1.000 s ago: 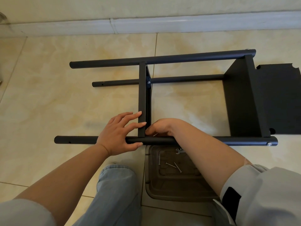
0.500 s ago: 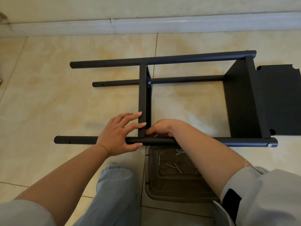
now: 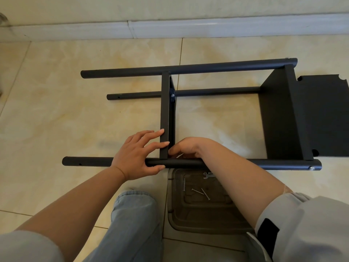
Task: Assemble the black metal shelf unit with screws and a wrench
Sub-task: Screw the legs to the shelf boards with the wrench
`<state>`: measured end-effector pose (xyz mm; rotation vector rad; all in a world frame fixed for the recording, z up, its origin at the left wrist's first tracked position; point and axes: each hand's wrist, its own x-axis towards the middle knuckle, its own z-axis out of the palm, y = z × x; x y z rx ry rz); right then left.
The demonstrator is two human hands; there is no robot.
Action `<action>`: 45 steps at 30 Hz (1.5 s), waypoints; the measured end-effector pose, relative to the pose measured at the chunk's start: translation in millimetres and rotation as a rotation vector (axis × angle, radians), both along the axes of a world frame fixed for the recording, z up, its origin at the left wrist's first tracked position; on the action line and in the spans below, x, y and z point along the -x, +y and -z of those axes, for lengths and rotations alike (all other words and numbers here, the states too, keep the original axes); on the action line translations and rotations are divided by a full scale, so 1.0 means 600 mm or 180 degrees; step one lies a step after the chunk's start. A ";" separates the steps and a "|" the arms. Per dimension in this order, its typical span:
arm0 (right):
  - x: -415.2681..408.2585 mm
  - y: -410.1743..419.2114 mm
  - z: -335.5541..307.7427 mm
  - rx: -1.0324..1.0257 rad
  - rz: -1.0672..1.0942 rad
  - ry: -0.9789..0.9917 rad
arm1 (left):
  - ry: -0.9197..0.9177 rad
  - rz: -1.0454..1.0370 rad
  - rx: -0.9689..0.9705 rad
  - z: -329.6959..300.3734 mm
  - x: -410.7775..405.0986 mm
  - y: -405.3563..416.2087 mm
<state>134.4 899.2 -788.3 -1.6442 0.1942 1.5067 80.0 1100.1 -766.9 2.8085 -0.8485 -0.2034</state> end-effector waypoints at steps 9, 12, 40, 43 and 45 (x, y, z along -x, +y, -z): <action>0.001 0.002 0.000 -0.0122 -0.0157 -0.0058 | -0.0003 -0.0006 -0.0007 0.001 0.000 0.000; 0.001 0.003 0.002 -0.0092 -0.0224 -0.0136 | -0.0010 0.0001 0.0009 0.001 0.001 -0.001; 0.001 0.002 0.006 -0.0292 -0.0160 -0.0012 | -0.0033 0.0028 -0.0036 0.000 0.000 -0.001; 0.000 0.002 0.001 -0.0164 -0.0267 -0.0154 | -0.0025 0.0025 -0.0049 0.000 -0.001 -0.002; 0.000 0.000 -0.004 -0.0149 -0.0333 -0.0153 | -0.0019 0.0015 -0.0043 -0.001 0.000 -0.001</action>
